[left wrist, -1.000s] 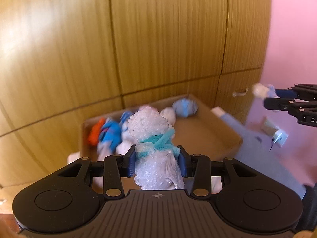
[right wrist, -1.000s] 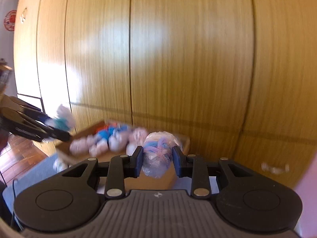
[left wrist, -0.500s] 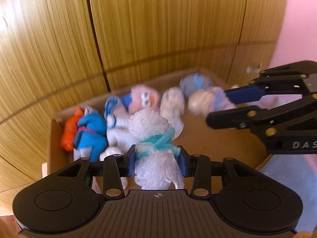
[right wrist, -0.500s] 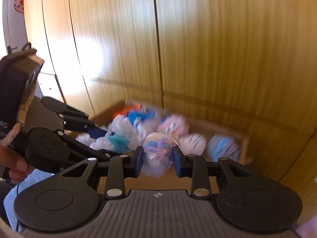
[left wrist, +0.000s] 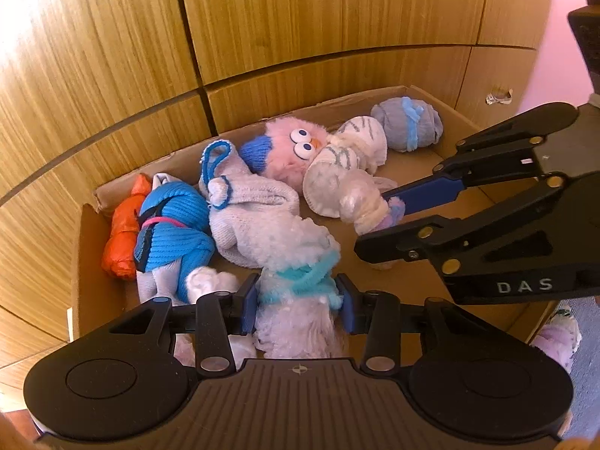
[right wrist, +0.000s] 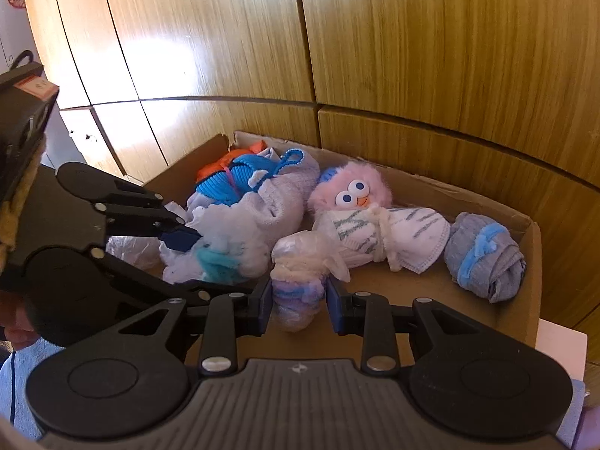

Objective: Organize objects
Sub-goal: 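Carry both bundles into the box and open both grippers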

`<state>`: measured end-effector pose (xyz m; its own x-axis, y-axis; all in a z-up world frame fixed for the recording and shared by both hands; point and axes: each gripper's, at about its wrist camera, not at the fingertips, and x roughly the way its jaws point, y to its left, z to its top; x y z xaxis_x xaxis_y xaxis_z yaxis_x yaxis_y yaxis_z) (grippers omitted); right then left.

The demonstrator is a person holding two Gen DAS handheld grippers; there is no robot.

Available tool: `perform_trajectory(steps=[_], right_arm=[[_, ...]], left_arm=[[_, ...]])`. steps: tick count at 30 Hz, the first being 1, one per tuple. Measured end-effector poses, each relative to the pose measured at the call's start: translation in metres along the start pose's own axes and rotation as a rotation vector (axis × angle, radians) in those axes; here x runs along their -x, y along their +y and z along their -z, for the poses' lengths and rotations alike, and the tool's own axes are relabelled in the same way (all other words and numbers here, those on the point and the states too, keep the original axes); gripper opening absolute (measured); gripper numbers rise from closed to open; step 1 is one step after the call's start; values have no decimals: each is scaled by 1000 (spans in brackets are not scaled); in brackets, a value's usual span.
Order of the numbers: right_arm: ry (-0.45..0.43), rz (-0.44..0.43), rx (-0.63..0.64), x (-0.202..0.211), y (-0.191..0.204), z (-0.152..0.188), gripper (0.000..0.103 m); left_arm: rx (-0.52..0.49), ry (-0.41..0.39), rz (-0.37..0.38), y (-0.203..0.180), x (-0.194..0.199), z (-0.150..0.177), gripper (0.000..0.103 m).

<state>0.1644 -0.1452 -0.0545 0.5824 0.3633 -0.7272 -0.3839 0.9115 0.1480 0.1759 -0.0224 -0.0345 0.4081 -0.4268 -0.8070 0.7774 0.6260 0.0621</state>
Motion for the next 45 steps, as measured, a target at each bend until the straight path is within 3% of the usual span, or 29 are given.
perform_trajectory(steps=[11,12,14,20,45], right_arm=[[38,-12,28,-6,8,-7,30],[40,-8,30,-6,8,-7,30],[43,-4,32,-5,8,-8,34],[34,3,37,6,8,-9,39],[-10,57,36,49,20,-6,55]], left_arm=[[-48,-25,-31,-7,3,5,53],[-47,-25,-34,-7,2,5,55],[-50,-23,-46,-8,2,5,69],[-49,-30,-47,-11,7,4,81],[11,-42,-57,-2,48,10,96]])
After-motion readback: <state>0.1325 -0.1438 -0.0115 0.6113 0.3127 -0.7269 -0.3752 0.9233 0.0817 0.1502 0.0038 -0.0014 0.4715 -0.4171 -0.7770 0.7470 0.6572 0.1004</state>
